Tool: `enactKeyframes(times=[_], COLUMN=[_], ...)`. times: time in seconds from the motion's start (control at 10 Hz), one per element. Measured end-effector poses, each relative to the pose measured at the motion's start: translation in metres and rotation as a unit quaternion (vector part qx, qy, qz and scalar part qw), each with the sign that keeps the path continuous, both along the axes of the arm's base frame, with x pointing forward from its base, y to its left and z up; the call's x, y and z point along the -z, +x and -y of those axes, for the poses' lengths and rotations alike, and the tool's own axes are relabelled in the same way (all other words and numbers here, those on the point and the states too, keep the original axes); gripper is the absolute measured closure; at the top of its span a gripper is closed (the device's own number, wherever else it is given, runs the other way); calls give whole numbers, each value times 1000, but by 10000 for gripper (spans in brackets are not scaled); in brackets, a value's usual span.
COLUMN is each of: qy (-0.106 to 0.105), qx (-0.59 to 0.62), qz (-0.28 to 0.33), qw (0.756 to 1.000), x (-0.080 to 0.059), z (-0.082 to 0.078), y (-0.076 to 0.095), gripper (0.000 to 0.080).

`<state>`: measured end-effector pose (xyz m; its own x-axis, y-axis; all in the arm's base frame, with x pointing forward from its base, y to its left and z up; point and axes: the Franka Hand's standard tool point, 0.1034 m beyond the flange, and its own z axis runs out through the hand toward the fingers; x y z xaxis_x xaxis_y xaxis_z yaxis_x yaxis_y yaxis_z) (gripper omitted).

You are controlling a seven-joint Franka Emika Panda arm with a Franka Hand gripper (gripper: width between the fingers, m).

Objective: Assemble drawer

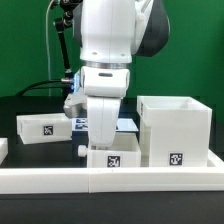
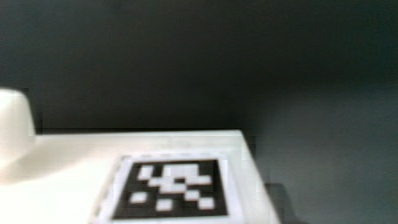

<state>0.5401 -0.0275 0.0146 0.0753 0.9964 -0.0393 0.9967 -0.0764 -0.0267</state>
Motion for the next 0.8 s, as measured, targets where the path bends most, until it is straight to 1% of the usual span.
enactKeyframes(times=[0.4,0.5,0.8], qy=[0,1,-5], qx=[2,1,-23], qz=[8,17,14], qw=[1000,1000,1000], x=[0,1,1], z=[3,2,-6], y=[2,2,2], gripper=[758,758,758])
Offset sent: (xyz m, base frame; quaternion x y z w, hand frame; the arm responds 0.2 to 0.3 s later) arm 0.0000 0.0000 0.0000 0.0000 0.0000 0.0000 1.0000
